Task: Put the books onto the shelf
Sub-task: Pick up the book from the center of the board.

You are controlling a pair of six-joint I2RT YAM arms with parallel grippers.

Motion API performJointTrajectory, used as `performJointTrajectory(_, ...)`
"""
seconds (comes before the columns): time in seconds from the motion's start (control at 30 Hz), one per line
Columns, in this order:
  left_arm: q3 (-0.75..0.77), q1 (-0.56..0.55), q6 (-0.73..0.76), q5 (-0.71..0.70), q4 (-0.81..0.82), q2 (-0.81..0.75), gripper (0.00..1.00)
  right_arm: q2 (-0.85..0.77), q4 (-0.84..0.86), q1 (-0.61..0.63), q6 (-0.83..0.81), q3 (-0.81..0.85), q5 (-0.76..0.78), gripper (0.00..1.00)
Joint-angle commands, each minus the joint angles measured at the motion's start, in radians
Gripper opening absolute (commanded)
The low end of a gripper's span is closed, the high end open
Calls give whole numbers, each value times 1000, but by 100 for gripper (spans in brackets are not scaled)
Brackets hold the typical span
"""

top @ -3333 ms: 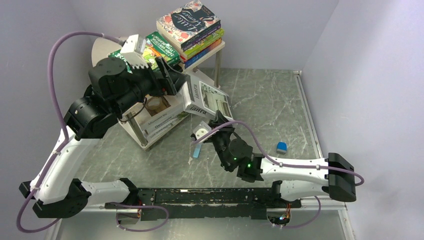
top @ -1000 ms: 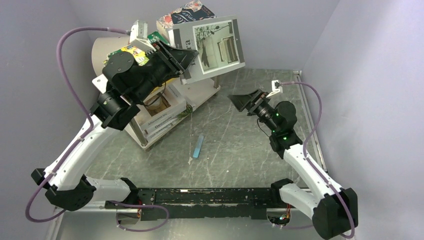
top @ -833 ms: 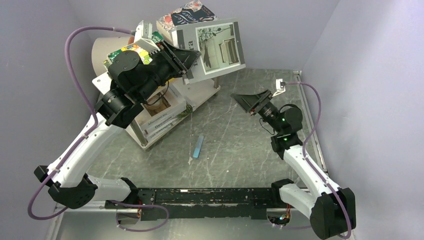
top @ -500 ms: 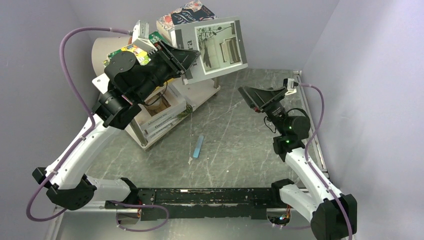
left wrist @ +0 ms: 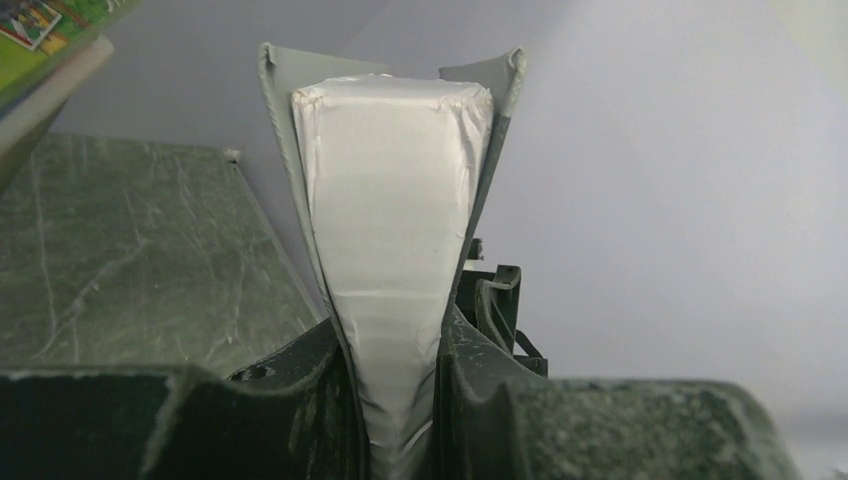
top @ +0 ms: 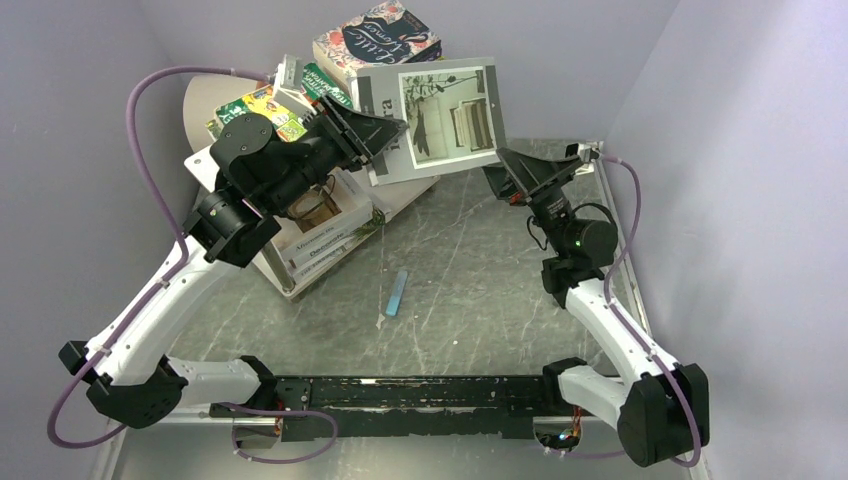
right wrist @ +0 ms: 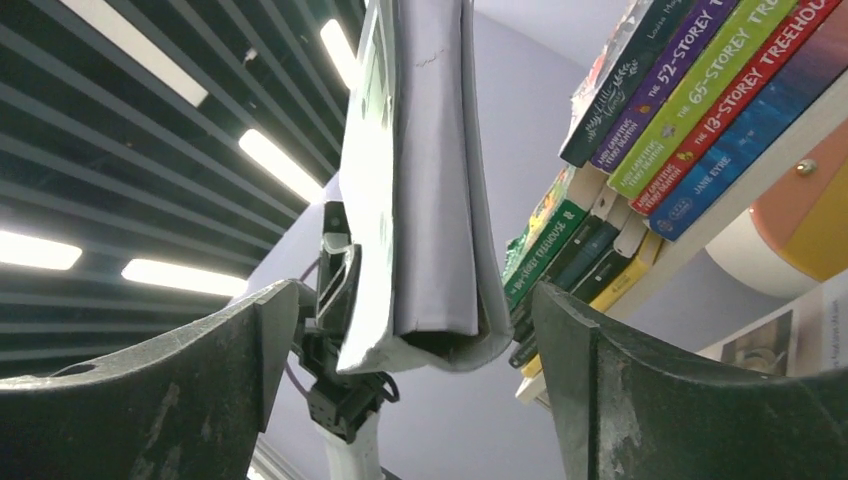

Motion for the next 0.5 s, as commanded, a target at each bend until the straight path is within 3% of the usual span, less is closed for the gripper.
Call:
performJointTrajectory(0.0,-10,4,-48,55,51,-30,29,25,84,-9,79,29,30,85)
performJointTrajectory(0.2,-33,5,-73,83,50,-36,36,48,120,-9,169,8,14,54)
performJointTrajectory(0.33,-35,6,-71,82,26,-44,42,33,115,-10,180,-16,45,43)
performJointTrajectory(0.47,-14,7,-27,19,-38,-56,66,27,118,-13,203,-32,50,34)
